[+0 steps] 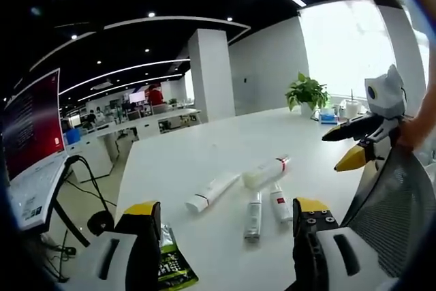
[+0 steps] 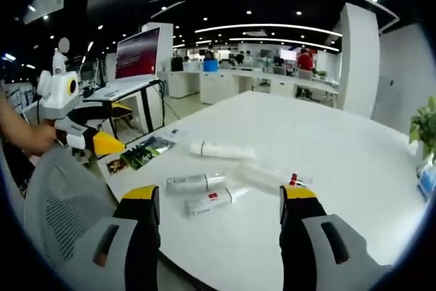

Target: Arrange the skincare products in the storage area until every visible bottle or jar stands upright without overlapping.

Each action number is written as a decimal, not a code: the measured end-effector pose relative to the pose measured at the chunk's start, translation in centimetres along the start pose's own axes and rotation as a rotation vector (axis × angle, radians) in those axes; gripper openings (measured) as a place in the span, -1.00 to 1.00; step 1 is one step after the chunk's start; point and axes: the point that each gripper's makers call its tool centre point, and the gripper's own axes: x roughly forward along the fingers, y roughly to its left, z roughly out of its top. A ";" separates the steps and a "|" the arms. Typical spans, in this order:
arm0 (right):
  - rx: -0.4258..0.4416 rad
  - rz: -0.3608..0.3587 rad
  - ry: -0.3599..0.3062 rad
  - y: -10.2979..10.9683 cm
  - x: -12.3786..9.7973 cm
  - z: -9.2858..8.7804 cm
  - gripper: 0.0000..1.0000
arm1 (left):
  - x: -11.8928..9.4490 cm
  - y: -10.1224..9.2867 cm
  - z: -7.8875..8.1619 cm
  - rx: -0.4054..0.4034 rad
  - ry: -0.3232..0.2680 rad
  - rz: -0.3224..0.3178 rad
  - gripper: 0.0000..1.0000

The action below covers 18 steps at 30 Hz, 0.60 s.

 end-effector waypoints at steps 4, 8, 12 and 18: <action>0.003 -0.003 0.021 -0.2 0.1 -0.6 0.37 | 0.1 -0.5 0.0 0.018 0.006 -0.011 0.63; 0.011 -0.006 0.041 -0.3 0.2 -1.0 0.40 | 0.2 -0.7 -0.4 0.006 0.026 -0.032 0.67; 0.031 -0.025 0.035 -0.8 0.1 -1.0 0.40 | 0.8 -1.3 -0.1 -0.078 0.025 -0.094 0.89; 0.024 -0.033 0.029 -0.9 -0.1 -0.9 0.38 | 3.1 -0.4 0.5 -0.093 0.071 -0.148 0.96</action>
